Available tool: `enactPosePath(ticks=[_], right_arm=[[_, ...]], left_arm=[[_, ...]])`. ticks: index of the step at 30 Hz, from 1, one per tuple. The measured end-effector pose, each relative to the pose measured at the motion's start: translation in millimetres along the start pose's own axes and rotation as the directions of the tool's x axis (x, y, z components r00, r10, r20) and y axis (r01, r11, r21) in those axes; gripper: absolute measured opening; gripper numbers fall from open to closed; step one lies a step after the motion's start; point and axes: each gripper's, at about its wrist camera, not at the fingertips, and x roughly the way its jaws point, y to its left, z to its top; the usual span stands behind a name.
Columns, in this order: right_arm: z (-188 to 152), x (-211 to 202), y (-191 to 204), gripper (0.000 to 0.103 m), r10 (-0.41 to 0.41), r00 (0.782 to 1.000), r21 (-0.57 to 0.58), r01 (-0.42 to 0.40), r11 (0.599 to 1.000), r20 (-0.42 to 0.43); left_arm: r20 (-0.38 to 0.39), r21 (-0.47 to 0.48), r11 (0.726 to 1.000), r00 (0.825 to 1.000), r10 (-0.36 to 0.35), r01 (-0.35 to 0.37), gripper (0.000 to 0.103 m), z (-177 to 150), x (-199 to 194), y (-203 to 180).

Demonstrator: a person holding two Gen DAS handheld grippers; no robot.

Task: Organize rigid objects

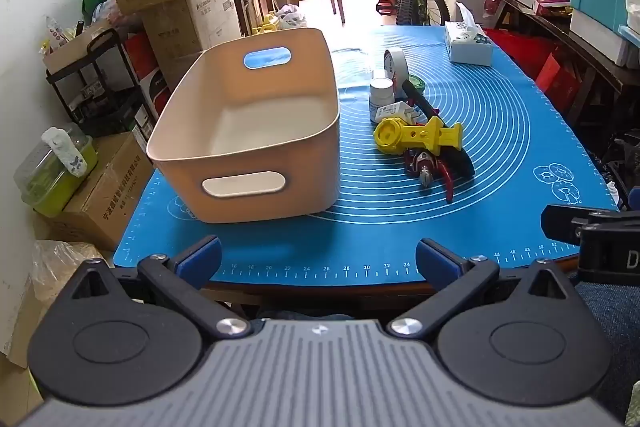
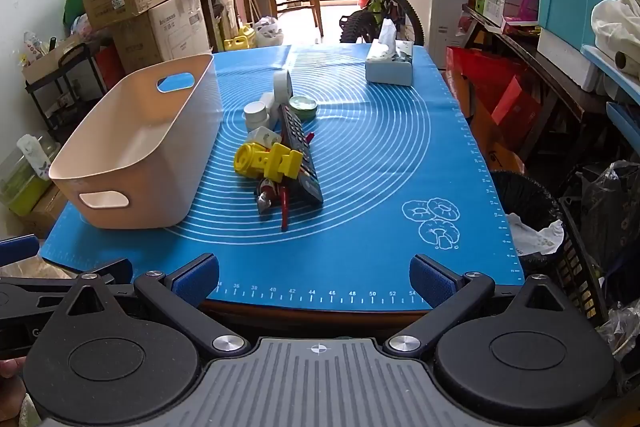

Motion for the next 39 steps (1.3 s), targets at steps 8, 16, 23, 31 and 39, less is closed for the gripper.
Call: enactPosePath(ticks=[8, 16, 23, 31, 39], right_arm=[[-0.1, -0.2, -0.5, 0.1, 0.007, 1.0, 0.005, -0.007, 1.0, -0.003], [0.0, -0.3, -0.7, 0.1, 0.007, 1.0, 0.006, -0.007, 1.0, -0.003], [0.1, -0.3, -0.9, 0.1, 0.008, 1.0, 0.006, -0.008, 1.0, -0.002], [1.0, -0.9, -5.0, 0.1, 0.01, 1.0, 0.007, -0.01, 1.0, -0.003], [0.2, 0.0, -0.7, 0.1, 0.015, 1.0, 0.011, -0.015, 1.0, -0.005]], left_arm=[[0.001, -0.003, 1.0, 1.0, -0.006, 0.006, 0.102, -0.1, -0.5, 0.5], [0.003, 0.004, 1.0, 1.0, -0.005, 0.005, 0.102, -2.4, 3.4, -6.4], [0.001, 0.005, 1.0, 1.0, -0.006, 0.006, 0.102, -2.0, 3.2, -5.6], [0.007, 0.008, 1.0, 1.0, -0.008, 0.008, 0.102, 0.1, -0.5, -3.9], [0.008, 0.008, 1.0, 1.0, -0.007, 0.007, 0.102, 0.3, -1.0, -4.1]])
